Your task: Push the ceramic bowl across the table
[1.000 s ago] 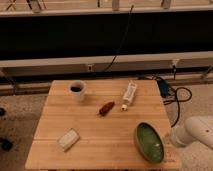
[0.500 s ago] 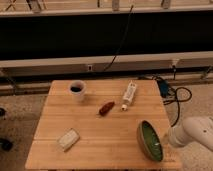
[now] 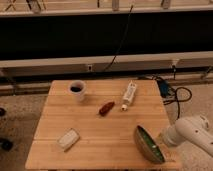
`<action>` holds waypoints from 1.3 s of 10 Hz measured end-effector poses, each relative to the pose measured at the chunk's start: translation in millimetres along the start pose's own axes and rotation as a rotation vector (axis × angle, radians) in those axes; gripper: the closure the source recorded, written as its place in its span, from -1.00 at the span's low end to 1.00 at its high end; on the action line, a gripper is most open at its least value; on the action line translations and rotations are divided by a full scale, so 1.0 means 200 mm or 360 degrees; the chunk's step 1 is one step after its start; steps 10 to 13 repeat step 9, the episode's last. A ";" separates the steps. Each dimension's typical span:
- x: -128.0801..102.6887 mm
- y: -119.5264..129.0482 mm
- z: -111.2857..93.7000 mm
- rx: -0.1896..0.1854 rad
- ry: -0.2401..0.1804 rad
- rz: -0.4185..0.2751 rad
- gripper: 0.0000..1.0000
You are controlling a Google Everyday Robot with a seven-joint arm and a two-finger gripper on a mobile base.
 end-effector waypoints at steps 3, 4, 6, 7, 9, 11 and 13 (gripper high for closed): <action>0.01 -0.02 0.01 0.0004 0.0010 -0.0015 0.84; 0.01 -0.02 0.01 0.0005 0.0011 -0.0017 0.88; 0.01 -0.02 0.00 0.0004 0.0012 -0.0017 0.76; 0.01 -0.02 0.00 0.0004 0.0012 -0.0017 0.76; -0.02 -0.02 0.02 -0.0005 0.0029 -0.0038 0.79; -0.02 -0.02 0.02 -0.0005 0.0029 -0.0038 0.79; -0.02 -0.02 0.02 -0.0005 0.0029 -0.0038 0.79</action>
